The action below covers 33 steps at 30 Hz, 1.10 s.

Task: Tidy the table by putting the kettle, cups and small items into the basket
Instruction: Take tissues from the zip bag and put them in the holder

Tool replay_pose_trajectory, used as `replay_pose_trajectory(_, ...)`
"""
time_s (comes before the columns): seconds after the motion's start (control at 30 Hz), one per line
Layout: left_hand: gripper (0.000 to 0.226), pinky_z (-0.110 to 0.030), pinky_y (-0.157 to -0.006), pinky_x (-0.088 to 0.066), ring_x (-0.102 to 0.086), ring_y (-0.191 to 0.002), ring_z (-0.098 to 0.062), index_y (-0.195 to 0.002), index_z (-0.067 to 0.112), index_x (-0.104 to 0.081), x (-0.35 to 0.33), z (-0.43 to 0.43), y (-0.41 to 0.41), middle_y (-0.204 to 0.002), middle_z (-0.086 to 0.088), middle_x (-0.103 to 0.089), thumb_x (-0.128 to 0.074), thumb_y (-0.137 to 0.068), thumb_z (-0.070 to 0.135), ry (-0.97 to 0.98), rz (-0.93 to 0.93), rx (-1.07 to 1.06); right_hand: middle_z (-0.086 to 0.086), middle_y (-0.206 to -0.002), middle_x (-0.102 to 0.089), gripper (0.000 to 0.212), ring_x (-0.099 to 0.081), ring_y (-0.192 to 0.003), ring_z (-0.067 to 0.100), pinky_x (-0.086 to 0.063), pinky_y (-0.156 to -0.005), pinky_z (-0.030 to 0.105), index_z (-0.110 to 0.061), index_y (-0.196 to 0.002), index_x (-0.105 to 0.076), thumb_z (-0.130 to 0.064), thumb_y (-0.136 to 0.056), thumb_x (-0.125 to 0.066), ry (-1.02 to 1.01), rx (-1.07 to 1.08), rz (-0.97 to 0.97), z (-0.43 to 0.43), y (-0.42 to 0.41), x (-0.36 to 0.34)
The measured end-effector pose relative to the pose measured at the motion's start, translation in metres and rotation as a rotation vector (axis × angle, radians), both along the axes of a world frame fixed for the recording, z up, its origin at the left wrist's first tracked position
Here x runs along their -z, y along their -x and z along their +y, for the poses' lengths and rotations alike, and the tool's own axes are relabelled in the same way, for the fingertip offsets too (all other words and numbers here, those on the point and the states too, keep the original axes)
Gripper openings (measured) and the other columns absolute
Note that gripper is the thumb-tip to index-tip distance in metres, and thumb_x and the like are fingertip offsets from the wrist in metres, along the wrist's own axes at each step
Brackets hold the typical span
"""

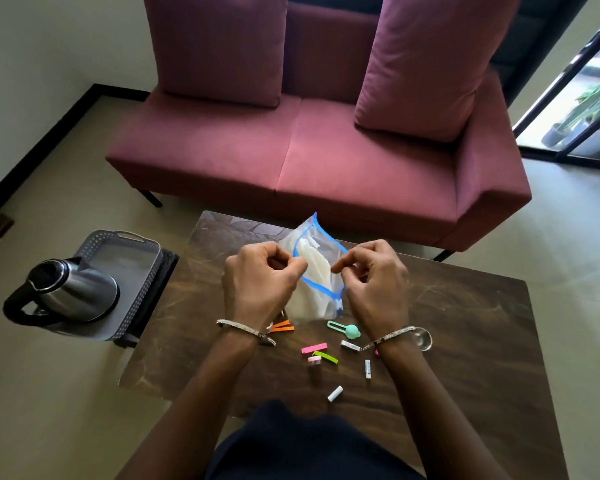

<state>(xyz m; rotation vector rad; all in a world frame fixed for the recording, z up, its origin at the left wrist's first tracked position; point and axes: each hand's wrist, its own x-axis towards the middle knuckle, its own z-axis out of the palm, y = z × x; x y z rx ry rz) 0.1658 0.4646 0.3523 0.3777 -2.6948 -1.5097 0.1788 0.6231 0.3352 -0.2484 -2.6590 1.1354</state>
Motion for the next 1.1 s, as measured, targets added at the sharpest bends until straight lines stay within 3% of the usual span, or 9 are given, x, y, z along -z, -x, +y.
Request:
replay_pose_trajectory(0.1, 0.018, -0.029, -0.06, -0.055, -0.063, -0.055, -0.005, -0.064, 0.024, -0.067, -0.006, 0.013, -0.009, -0.054, 0.011, -0.065, -0.065, -0.066, 0.042, 0.203, 0.121, 0.077, -0.001, -0.121, -0.063, 0.024, -0.06, -0.113, 0.015, -0.047, -0.098, 0.03, -0.02, -0.101, -0.08, -0.008, -0.083, -0.07, 0.0, -0.173, -0.147, -0.008, 0.006, 0.001)
replay_pose_trajectory(0.23, 0.018, -0.027, -0.056, -0.051, -0.06, -0.053, -0.006, -0.063, 0.021, -0.062, -0.008, 0.022, -0.018, -0.054, 0.01, -0.062, -0.063, -0.07, 0.037, 0.258, 0.269, 0.144, 0.0, -0.129, -0.064, 0.046, -0.061, -0.116, 0.013, -0.04, -0.091, 0.006, -0.01, -0.121, -0.071, -0.016, -0.077, -0.08, 0.038, -0.215, -0.156, -0.009, 0.015, -0.003)
replay_pose_trajectory(0.37, 0.02, -0.033, -0.057, -0.054, -0.065, -0.058, -0.012, -0.064, 0.018, -0.064, 0.008, 0.001, -0.009, -0.058, 0.005, -0.065, -0.058, -0.071, 0.035, -0.081, 0.231, 0.003, -0.007, -0.131, -0.06, 0.078, -0.062, -0.11, 0.0, -0.044, -0.087, 0.002, -0.014, -0.13, -0.066, -0.029, -0.059, -0.095, 0.134, -0.236, -0.137, 0.004, 0.017, -0.006)
replay_pose_trajectory(0.43, 0.018, -0.036, -0.068, -0.055, -0.066, -0.073, -0.018, -0.075, 0.019, -0.069, 0.028, -0.016, 0.007, -0.071, 0.005, -0.069, -0.059, -0.073, 0.034, -0.317, 0.064, -0.143, -0.01, -0.128, -0.06, 0.091, -0.06, -0.103, -0.006, -0.044, -0.078, -0.001, -0.015, -0.132, -0.064, -0.034, -0.05, -0.099, 0.201, -0.281, -0.15, 0.01, 0.016, -0.01)
replay_pose_trajectory(0.5, 0.024, -0.035, -0.075, -0.047, -0.059, -0.093, -0.019, -0.102, 0.02, -0.069, 0.051, -0.033, 0.021, -0.095, 0.003, -0.066, -0.064, -0.08, 0.03, -0.578, -0.205, -0.208, -0.011, -0.125, -0.061, 0.092, -0.063, -0.103, -0.001, -0.052, -0.082, 0.009, -0.016, -0.131, -0.065, -0.033, -0.047, -0.099, 0.252, -0.305, -0.172, 0.014, 0.016, -0.014)
replay_pose_trajectory(0.6, 0.039, -0.037, -0.081, -0.049, -0.06, -0.102, -0.022, -0.115, 0.021, -0.067, 0.084, -0.052, 0.025, -0.115, -0.003, -0.064, -0.061, -0.085, 0.046, -0.963, -0.56, -0.054, -0.003, -0.123, -0.065, 0.084, -0.069, -0.106, 0.015, -0.059, -0.084, 0.025, -0.015, -0.127, -0.067, -0.019, -0.049, -0.099, 0.423, -0.333, -0.204, 0.019, 0.015, -0.017)
replay_pose_trajectory(0.73, 0.053, -0.048, -0.092, -0.051, -0.056, -0.126, -0.03, -0.138, 0.017, -0.054, 0.107, -0.052, 0.012, -0.137, -0.008, -0.059, -0.055, -0.093, 0.045, -1.343, -0.637, 0.164, 0.011, -0.114, -0.07, 0.071, -0.077, -0.085, 0.018, -0.059, -0.072, 0.021, -0.015, -0.126, -0.064, 0.004, -0.062, -0.09, 0.703, -0.391, -0.238, 0.025, 0.012, -0.018)
replay_pose_trajectory(0.87, 0.047, -0.048, -0.09, -0.055, -0.059, -0.122, -0.029, -0.136, 0.017, -0.056, 0.108, -0.044, 0.009, -0.135, -0.011, -0.06, -0.059, -0.092, 0.033, -1.386, -0.526, 0.065, -0.005, -0.119, -0.07, 0.081, -0.071, -0.105, 0.012, -0.061, -0.081, 0.027, -0.023, -0.125, -0.059, -0.035, -0.052, -0.093, 0.489, -0.304, -0.144, 0.031, 0.009, -0.021)
replay_pose_trajectory(1.1, 0.038, -0.052, -0.102, -0.047, -0.057, -0.125, -0.028, -0.129, 0.021, -0.063, 0.102, -0.049, 0.008, -0.136, -0.009, -0.059, -0.059, -0.092, 0.03, -1.311, -0.399, 0.043, -0.011, -0.117, -0.063, 0.049, -0.062, -0.108, 0.003, -0.059, -0.085, 0.022, -0.007, -0.098, -0.075, -0.035, -0.06, -0.089, 0.298, -0.255, -0.138, 0.035, 0.009, -0.013)
